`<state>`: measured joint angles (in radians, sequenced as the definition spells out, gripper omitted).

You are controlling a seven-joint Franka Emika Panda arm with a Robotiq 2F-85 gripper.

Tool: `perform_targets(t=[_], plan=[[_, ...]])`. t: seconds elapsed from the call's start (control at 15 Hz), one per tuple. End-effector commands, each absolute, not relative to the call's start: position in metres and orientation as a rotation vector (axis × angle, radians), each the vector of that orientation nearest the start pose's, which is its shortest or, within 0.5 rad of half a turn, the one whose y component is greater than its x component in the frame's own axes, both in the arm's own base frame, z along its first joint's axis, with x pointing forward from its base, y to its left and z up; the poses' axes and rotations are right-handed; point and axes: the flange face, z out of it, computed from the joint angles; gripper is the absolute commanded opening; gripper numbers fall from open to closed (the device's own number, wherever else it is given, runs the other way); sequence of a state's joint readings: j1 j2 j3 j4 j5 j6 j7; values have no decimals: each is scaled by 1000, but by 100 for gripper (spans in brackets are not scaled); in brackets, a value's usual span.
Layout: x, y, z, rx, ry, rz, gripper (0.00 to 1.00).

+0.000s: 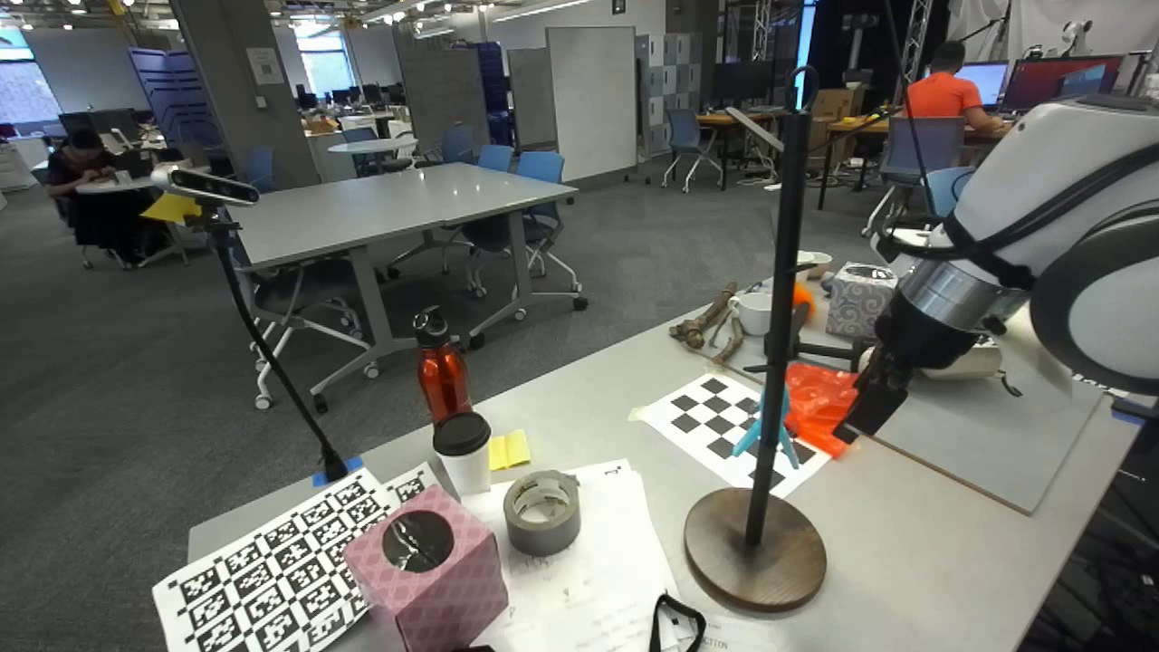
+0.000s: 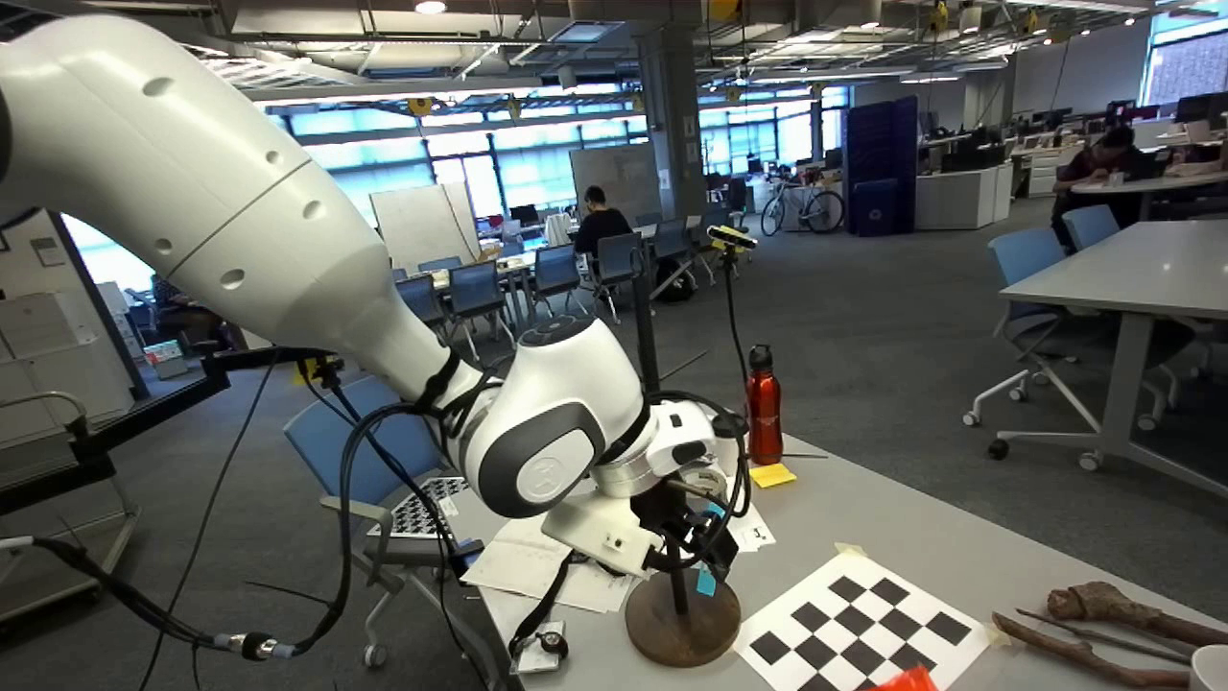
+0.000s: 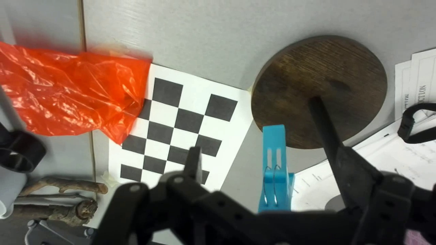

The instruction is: Remove the blue clip from the upper hook on the wooden stand and place it on the lower hook

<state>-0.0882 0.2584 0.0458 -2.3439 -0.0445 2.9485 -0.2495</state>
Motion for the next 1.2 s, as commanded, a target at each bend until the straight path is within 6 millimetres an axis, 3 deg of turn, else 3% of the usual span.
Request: perform_targets(t=[0.0,0.27,0.67,1.13], plan=[[514,-20,285,-3126,-370,-627,100],[495,-26,317,-3150,-362,-657,100],[485,-22,369,-3157,-358,-755,100],[477,1,394,-3130,-392,-808,100]])
